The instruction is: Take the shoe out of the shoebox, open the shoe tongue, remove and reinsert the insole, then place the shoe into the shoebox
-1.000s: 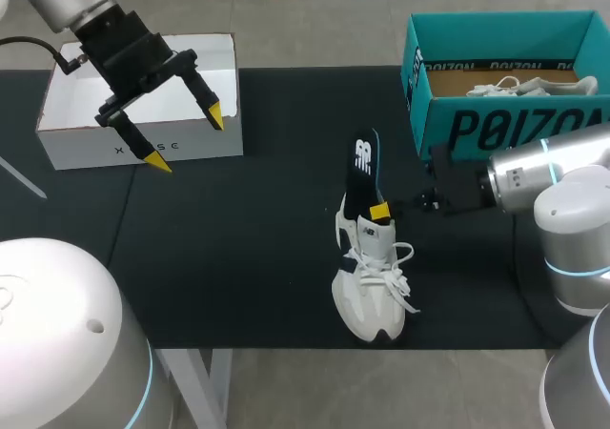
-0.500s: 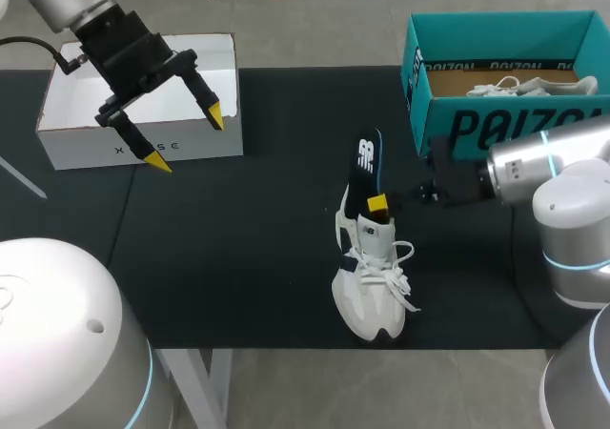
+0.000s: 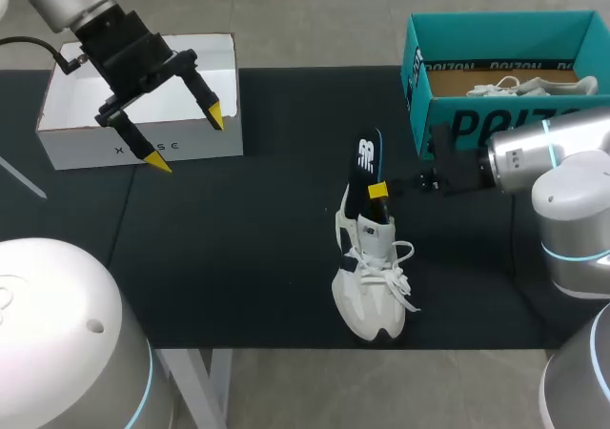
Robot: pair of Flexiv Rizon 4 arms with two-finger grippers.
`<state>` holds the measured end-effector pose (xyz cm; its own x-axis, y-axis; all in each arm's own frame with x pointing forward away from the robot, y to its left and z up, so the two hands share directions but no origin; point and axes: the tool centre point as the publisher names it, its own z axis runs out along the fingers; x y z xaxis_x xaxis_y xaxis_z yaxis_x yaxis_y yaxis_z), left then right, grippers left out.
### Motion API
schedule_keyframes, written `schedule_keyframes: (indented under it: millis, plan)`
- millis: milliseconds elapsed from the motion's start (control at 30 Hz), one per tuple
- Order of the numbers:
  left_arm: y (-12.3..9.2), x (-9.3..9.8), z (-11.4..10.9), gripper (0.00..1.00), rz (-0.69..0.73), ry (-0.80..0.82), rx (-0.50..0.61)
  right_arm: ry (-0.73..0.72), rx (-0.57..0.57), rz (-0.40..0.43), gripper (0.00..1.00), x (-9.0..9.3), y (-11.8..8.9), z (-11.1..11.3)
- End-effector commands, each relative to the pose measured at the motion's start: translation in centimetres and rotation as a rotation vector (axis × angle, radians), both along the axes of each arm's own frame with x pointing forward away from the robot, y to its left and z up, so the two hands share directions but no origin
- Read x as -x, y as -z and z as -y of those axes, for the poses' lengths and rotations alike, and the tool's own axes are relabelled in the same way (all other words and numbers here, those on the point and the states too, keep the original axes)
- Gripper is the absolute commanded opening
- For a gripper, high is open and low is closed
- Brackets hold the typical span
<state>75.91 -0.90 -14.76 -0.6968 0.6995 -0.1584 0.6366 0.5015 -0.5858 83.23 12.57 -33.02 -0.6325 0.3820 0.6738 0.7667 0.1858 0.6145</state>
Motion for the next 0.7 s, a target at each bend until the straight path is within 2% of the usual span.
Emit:
schedule_keyframes:
  millis: [33,700]
  plan:
    - [0.0,-0.1,0.0,1.00,-0.001,0.001,-0.003,0.004,0.000,-0.001,0.00,-0.2,0.3,-0.1]
    - [0.0,-0.1,0.0,1.00,-0.001,0.001,-0.003,-0.023,-0.019,-0.079,0.00,4.5,3.3,-0.5]
